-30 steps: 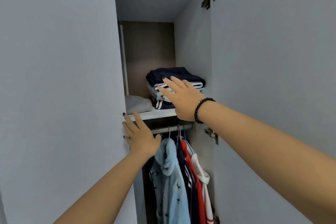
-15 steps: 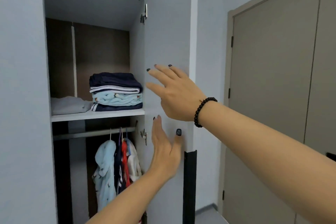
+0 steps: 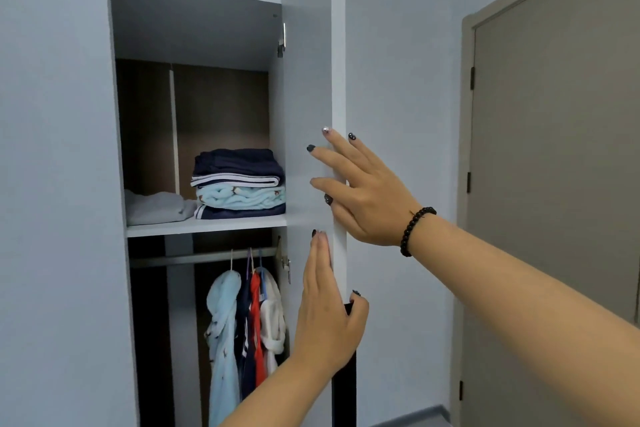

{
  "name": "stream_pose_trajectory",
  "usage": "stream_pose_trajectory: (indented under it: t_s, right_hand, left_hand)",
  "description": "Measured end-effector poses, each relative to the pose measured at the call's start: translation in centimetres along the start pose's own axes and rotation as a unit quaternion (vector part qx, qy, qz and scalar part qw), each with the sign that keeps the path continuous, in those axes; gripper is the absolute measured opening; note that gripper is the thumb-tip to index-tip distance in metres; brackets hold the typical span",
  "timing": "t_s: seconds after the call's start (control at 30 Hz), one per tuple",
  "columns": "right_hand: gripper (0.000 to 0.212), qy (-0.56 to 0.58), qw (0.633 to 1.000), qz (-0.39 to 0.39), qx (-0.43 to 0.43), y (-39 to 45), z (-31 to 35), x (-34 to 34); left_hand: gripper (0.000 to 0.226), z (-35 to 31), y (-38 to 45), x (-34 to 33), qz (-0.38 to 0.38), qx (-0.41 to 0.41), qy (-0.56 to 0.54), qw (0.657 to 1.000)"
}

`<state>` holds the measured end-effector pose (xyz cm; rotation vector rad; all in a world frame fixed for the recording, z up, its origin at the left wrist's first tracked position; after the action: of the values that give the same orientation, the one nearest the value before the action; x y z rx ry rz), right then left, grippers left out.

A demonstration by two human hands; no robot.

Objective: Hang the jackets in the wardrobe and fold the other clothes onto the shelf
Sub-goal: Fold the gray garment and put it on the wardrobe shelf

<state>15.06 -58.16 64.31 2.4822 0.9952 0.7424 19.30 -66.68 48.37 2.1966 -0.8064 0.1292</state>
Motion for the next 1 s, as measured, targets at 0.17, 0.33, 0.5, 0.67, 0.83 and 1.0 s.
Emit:
stream_pose_trajectory:
  t_s: [0.17,0.33,0.5,0.67,0.83,1.0]
  right_hand:
    - [0.034,0.053,0.994,-0.095,-0.011,1.8,0.8,-2.3]
    - [0.03,0.086,0.984,-0.153,0.001,5.0,2.0,-4.0]
    - [0.027,0.108,0.969,-0.223,0.01,9.3,4.0,-6.3]
    - [0.023,0.118,0.959,-0.257,0.013,14.7,6.7,-9.4]
    - [0.021,0.095,0.964,-0.246,0.043,20.3,9.0,-13.0]
    - [0.048,0.122,0.965,-0.232,-0.016,25.5,10.8,-17.1]
  left_hand:
    - [0.1,0.7,0.1,2.0,0.0,-0.003,0.012,1.0]
    - [0.097,2.0,0.0,5.4,-0.006,0.0,0.028,1.0]
    - [0.096,4.6,-0.1,9.7,-0.042,0.01,0.062,0.997]
    - [0.091,8.3,0.6,14.9,-0.068,0.017,0.091,0.993]
    - [0.082,13.7,2.8,20.1,-0.104,0.04,0.132,0.985]
    - [0.083,19.2,6.0,24.5,-0.141,0.077,0.203,0.966]
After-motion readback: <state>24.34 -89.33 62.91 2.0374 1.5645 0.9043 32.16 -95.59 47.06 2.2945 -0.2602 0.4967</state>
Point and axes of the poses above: each hand's wrist, its own y-axis towards the middle knuckle, its own x-axis out of the back of the hand, z = x × y, the point moved 2 cm from there along y, towards the middle knuckle, and after that the axes turned 15 degrees about x, right-handed, at the moved point
